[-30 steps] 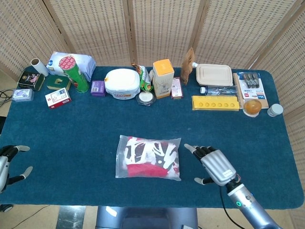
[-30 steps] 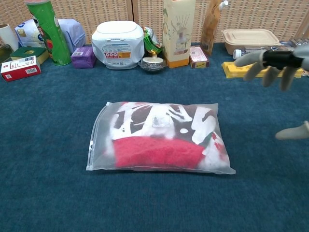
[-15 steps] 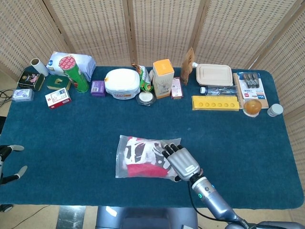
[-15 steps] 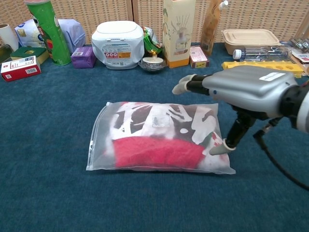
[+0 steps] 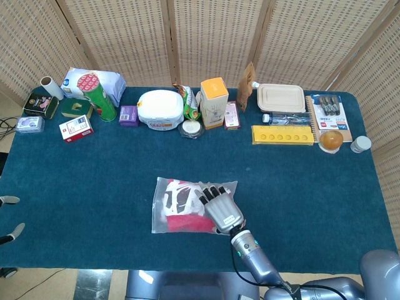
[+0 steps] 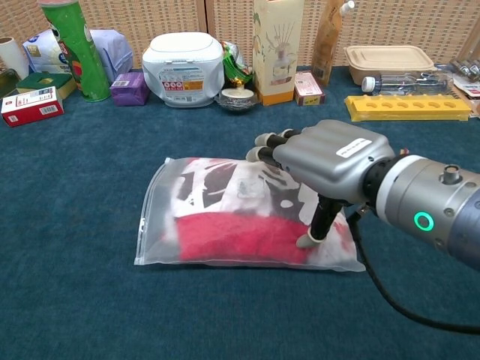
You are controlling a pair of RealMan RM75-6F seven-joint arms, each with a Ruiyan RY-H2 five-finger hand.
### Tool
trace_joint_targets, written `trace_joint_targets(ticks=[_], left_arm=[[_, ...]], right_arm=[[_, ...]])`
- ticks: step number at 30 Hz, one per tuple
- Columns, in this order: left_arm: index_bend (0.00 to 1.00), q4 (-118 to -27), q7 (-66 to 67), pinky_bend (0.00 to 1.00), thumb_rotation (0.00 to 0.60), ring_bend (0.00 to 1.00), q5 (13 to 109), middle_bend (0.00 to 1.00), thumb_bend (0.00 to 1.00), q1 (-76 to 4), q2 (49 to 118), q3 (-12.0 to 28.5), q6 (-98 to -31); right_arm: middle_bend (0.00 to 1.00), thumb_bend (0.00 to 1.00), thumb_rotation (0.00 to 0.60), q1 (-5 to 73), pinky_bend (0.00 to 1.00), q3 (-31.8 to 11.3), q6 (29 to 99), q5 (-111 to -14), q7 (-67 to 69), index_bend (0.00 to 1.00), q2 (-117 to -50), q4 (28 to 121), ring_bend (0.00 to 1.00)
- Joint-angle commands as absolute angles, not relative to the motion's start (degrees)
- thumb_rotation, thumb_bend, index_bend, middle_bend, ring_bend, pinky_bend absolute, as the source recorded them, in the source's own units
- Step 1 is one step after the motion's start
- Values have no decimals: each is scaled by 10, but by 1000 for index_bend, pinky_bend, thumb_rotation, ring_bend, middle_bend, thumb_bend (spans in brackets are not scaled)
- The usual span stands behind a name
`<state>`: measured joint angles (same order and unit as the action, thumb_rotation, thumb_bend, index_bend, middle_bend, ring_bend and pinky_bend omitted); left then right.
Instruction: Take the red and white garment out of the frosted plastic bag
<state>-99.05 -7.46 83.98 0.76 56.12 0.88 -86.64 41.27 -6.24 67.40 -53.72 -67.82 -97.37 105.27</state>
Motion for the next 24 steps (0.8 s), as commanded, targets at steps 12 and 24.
trace_joint_targets(ticks=[12, 24], left_arm=[[329, -982, -83, 314, 600, 266, 839, 375, 227, 7, 568, 9, -863], [329, -978, -91, 314, 600, 266, 842, 375, 227, 15, 566, 4, -872]], right_arm=[[19, 0, 501, 468, 111, -88, 659, -532, -695, 0, -960, 990, 54], [29, 17, 504, 559, 150, -124, 554, -364, -711, 0, -847, 1105, 121]])
